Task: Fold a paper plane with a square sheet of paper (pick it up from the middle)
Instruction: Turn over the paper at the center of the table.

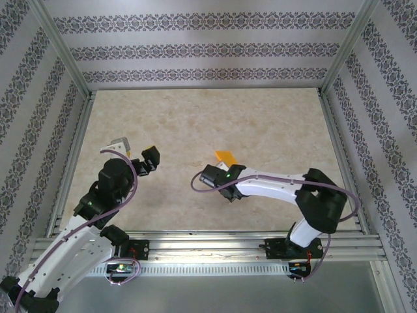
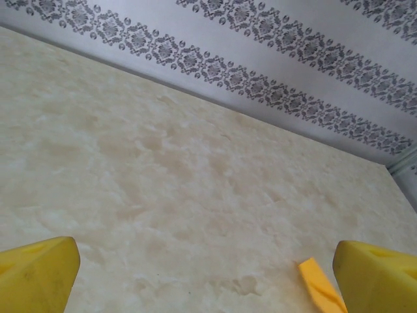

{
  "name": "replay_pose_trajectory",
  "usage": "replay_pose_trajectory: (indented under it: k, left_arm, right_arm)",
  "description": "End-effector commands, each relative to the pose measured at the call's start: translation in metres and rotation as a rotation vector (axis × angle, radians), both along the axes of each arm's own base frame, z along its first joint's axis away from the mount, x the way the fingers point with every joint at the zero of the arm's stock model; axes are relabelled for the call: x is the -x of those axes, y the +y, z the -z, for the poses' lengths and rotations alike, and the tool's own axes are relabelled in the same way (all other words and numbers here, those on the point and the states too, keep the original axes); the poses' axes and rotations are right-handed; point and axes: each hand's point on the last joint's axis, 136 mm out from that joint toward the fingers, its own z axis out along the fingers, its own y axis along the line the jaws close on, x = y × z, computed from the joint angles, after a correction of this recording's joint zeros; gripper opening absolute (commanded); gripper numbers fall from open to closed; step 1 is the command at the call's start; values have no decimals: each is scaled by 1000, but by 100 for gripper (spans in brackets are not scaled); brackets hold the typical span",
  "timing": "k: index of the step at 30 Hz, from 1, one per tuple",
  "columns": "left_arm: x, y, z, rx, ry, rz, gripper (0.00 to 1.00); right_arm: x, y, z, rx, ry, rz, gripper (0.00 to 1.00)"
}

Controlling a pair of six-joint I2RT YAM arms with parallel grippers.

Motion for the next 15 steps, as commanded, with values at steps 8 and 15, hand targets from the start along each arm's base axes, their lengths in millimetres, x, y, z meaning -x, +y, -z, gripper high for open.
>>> replay_pose_trajectory:
  k: [8, 15]
  left_arm:
    - [-18, -28, 20, -36, 182, 92, 100]
    - [-28, -62, 36, 16, 292, 210, 85]
  right_arm:
    - [46, 98, -3, -451, 312, -150, 30]
    - [21, 104, -46, -1096, 466, 85, 33]
